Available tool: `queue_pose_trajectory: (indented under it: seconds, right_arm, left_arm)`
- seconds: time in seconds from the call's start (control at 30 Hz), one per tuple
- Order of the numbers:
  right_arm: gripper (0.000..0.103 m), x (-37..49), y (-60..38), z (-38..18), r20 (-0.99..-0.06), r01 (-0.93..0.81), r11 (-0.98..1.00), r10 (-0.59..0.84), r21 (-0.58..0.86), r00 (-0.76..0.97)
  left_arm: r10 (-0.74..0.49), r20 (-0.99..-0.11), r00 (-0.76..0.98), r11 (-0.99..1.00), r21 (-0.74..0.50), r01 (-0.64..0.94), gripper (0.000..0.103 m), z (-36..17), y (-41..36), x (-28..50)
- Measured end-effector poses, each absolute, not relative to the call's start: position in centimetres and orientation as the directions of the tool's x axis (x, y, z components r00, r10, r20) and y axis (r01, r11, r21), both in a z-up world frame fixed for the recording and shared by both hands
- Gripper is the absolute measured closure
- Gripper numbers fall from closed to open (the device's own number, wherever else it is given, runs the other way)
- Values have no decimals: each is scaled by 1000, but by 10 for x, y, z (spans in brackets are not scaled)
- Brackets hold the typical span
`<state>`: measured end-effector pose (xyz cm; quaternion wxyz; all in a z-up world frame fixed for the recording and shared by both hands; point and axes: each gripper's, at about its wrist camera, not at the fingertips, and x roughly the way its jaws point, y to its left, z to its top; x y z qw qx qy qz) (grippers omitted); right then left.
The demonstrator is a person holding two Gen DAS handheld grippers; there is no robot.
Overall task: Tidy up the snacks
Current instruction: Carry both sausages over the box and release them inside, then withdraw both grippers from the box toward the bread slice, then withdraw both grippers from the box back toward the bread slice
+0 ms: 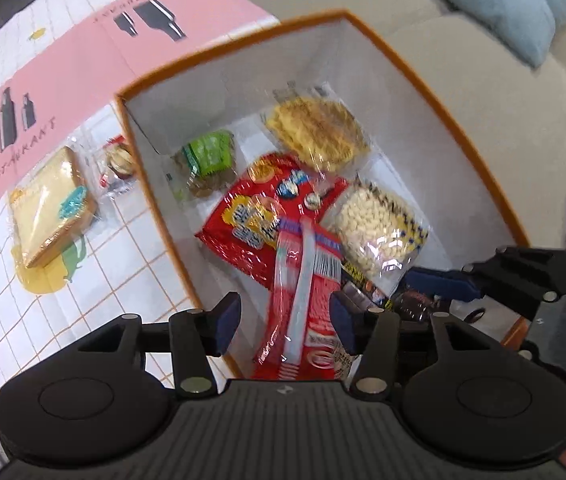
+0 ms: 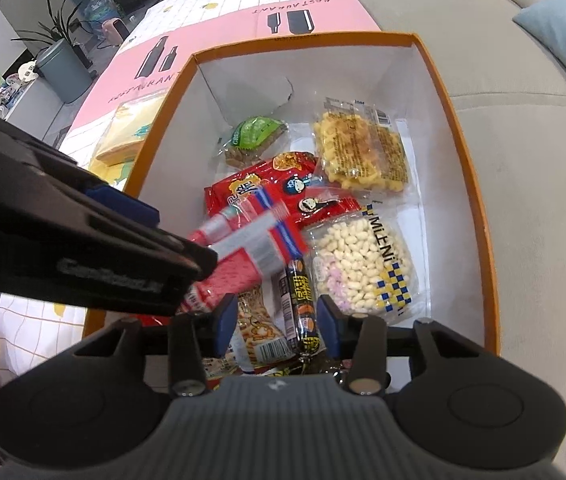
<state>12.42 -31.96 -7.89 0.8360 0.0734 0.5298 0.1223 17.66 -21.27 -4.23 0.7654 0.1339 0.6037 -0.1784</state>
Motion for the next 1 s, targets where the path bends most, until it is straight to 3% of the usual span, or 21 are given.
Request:
queue_pose_trajectory:
  seconds: [0.2, 0.47, 0.57, 0.63, 0.7, 1.0]
  right_arm:
    - [61, 126, -319, -74, -845, -94, 947, 317, 307, 431]
    - [61, 150, -298, -96, -870, -50, 938, 337, 342, 360]
    - [70, 155, -290, -106, -879, -41, 938, 336, 343, 339]
    - [88, 156, -286, -105, -873, -53, 939, 335, 339, 355]
    - [97, 158, -285, -104, -861, -60, 928, 365, 369, 353]
    - [97, 173, -274, -118, -887, -35, 936, 344, 351, 307]
  left_arm:
    - [-153, -944, 293, 929, -36, 369, 43, -16, -181, 177]
    - [-114, -921, 372, 960, -6, 280, 43, 1, -134, 176]
    - [-98, -917, 386, 967, 3, 254, 43, 3, -121, 175]
    - [-97, -916, 388, 971, -2, 238, 43, 4, -112, 174]
    - [-100, -918, 383, 975, -13, 223, 43, 2, -105, 175]
    - [-95, -932, 350, 982, -31, 186, 43, -15, -79, 173]
